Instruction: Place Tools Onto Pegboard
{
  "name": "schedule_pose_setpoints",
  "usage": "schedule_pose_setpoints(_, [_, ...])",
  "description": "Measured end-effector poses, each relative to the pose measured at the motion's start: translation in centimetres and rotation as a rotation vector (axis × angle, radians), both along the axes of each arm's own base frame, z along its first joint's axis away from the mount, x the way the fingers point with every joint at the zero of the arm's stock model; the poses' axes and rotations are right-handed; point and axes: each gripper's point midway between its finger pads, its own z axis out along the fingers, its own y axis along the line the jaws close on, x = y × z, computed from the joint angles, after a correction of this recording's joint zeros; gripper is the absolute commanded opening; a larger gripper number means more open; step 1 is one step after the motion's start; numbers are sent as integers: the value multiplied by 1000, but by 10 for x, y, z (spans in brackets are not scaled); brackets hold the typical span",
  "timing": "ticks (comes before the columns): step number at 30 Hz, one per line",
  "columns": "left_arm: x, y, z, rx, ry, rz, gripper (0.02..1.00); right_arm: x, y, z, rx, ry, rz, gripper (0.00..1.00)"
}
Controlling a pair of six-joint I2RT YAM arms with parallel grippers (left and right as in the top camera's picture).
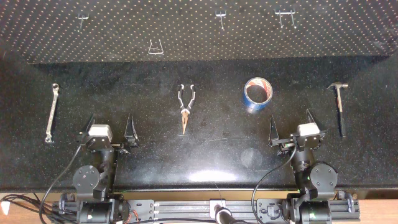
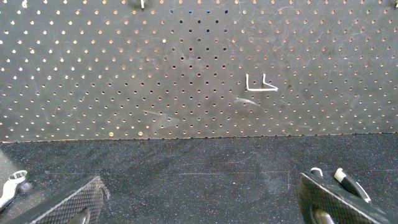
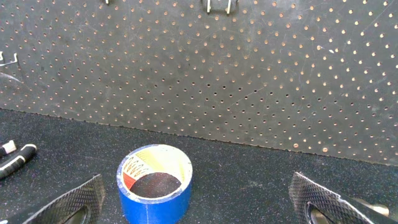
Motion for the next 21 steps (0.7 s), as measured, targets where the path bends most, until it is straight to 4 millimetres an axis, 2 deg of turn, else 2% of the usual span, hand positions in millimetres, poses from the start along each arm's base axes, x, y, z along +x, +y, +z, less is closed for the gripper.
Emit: schedule_pose_setpoints(21, [0,2,0,1,0,9,993,0,0,0,0,0,0,976])
